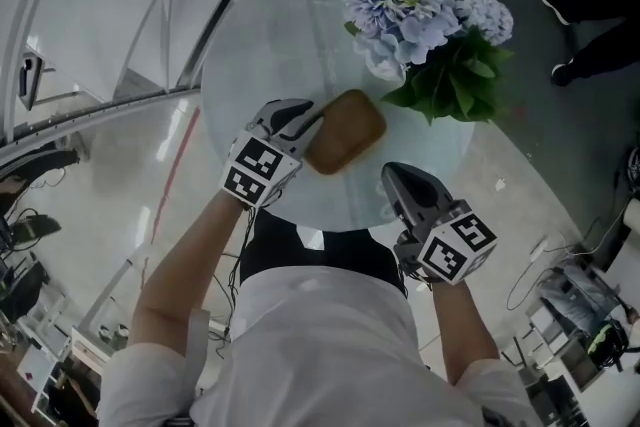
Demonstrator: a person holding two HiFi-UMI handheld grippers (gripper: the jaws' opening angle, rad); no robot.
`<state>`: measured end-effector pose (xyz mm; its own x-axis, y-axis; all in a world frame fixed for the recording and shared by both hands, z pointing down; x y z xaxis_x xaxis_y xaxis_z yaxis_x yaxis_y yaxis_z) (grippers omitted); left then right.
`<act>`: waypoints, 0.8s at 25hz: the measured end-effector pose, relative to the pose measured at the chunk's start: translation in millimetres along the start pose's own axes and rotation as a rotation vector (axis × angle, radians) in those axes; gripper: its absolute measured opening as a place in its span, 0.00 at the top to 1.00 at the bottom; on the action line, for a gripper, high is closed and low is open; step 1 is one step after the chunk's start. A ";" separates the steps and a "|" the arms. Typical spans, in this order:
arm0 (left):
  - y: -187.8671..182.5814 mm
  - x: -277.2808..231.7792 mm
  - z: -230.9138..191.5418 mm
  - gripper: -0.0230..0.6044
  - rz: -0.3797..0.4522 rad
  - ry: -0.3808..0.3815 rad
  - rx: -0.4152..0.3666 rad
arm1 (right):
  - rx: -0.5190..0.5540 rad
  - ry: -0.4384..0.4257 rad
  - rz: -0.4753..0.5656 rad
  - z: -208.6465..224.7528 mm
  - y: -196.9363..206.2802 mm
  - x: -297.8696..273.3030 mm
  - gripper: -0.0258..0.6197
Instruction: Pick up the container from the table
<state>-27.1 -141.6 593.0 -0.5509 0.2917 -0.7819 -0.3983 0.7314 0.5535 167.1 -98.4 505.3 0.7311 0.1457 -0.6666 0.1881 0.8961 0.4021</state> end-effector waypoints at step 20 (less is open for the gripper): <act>13.6 -34.8 3.1 0.88 -0.162 -0.024 -0.009 | -0.061 0.007 0.004 18.4 17.4 2.2 0.93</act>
<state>-11.1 -139.9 626.8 -0.4611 0.1851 -0.8679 -0.4874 0.7644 0.4220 184.1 -90.3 522.4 0.7269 0.1525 -0.6696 0.1447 0.9191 0.3664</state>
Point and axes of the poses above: the fingertips, and each gripper's own axes: x backward along the fingers, z to its right, y out of its underside, the point moved 6 cm from there along x, backward along the fingers, and after that the axes turned 15 degrees about -z, right-handed, at the moved point
